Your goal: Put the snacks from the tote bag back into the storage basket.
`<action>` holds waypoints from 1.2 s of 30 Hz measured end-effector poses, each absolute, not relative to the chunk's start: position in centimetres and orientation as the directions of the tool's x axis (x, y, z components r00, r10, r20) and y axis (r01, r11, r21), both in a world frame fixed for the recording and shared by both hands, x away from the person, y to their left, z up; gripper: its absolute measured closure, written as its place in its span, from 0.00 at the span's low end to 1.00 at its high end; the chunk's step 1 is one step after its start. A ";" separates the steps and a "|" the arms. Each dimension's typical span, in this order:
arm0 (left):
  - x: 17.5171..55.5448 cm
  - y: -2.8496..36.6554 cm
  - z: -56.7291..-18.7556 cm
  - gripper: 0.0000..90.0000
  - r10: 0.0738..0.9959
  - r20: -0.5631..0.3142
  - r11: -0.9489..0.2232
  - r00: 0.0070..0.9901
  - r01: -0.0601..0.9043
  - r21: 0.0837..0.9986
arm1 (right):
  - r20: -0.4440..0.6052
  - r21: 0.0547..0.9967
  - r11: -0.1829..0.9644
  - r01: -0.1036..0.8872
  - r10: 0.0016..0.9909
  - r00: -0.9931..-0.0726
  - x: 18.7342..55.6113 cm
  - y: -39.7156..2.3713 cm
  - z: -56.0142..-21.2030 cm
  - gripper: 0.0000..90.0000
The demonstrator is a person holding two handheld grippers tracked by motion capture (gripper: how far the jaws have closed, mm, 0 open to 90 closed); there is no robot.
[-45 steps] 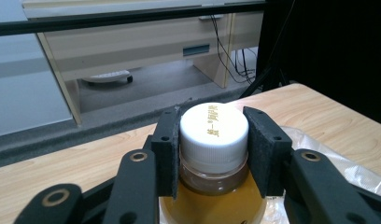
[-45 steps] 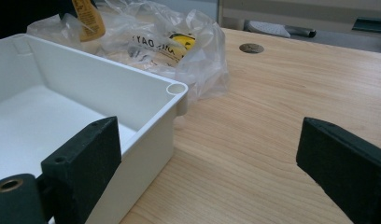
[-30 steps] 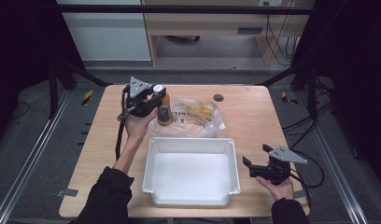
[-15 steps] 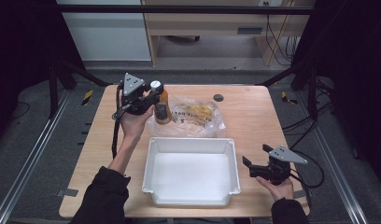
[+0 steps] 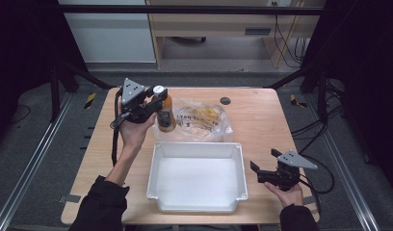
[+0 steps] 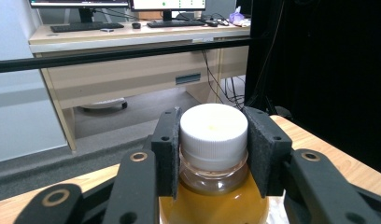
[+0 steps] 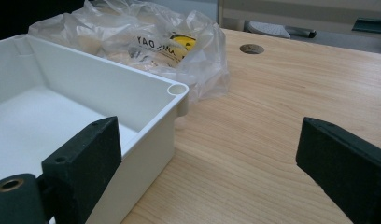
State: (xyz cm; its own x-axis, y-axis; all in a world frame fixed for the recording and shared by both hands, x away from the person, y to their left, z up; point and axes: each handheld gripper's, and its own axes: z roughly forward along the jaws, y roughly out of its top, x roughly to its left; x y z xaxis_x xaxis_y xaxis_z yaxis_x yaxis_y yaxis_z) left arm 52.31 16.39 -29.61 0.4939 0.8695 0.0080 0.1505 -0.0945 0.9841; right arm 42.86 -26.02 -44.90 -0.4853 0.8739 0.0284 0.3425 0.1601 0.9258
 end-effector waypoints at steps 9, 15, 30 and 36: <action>50.6 16.3 -29.8 0.66 0.852 0.011 -0.100 0.524 0.142 0.985 | 0.027 0.926 0.161 0.342 0.874 -0.485 42.8 -26.0 -44.9 0.08; 49.4 16.1 -30.0 0.66 0.840 0.023 -0.114 0.542 0.133 0.985 | 0.026 0.926 0.161 0.341 0.874 -0.485 42.8 -26.0 -44.9 0.08; 46.9 16.1 -31.3 0.66 0.808 0.022 -0.125 0.589 0.135 0.983 | 0.025 0.926 0.163 0.341 0.875 -0.484 42.8 -26.0 -44.9 0.08; 46.3 16.0 -31.9 0.66 0.800 0.025 -0.134 0.599 0.138 0.981 | 0.023 0.926 0.164 0.341 0.875 -0.484 42.8 -26.0 -44.9 0.08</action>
